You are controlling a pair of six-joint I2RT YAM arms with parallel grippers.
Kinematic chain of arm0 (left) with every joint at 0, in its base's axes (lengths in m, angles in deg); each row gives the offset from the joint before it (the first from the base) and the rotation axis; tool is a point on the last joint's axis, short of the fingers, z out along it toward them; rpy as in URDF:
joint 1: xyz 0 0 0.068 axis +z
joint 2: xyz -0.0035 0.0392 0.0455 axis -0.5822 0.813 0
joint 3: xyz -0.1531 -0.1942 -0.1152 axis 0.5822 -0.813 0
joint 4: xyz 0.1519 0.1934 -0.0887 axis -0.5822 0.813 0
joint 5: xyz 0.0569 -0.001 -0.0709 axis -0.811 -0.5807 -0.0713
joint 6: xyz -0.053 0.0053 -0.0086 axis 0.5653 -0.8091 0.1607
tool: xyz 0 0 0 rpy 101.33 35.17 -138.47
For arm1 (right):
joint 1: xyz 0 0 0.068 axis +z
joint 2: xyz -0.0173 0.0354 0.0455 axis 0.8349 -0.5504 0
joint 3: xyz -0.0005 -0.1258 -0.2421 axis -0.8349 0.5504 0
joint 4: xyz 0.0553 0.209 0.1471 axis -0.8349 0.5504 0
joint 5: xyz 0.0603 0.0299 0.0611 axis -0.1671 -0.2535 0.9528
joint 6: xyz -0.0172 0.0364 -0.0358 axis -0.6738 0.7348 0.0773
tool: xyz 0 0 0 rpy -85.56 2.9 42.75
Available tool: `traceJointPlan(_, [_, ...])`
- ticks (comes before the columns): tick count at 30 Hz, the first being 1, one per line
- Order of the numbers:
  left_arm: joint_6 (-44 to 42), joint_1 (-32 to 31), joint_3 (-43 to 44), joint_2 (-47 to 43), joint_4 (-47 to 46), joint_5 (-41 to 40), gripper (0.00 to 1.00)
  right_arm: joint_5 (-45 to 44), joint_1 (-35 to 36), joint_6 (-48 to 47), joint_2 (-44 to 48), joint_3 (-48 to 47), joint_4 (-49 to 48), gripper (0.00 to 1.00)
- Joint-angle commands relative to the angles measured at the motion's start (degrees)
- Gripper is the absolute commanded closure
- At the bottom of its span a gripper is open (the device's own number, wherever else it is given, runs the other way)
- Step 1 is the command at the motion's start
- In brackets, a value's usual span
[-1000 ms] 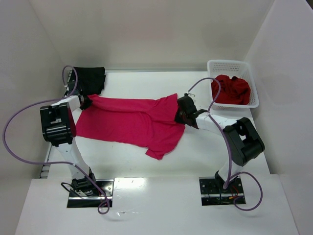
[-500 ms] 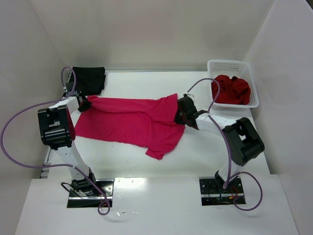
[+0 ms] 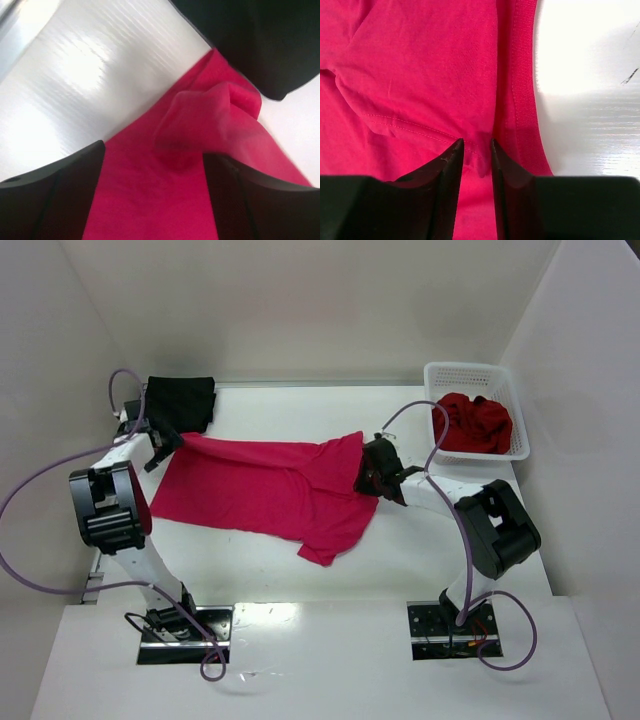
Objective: Fold and stack the t-shirts
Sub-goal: Fold the flattened tshirt in 1/3 of the way
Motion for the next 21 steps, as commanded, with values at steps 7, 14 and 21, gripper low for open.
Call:
traceJointPlan(7, [2.10,0.60,-1.25,-10.02,-1.42,-5.19,0.00,-3.19,0.62,-0.75,4.10,-0.17,-0.26,0.39])
traceJointPlan(14, [-3.34,1.66,3.39,-4.06,-4.15,5.87,0.00,-4.94,-2.26,-2.67,7.09,-4.99,0.28,0.04])
traceJointPlan(21, [-10.20,1.66,9.81,3.24,-6.36,14.85,0.00,-3.10,-6.93,-8.47,-0.37,-10.62,-1.57,0.00])
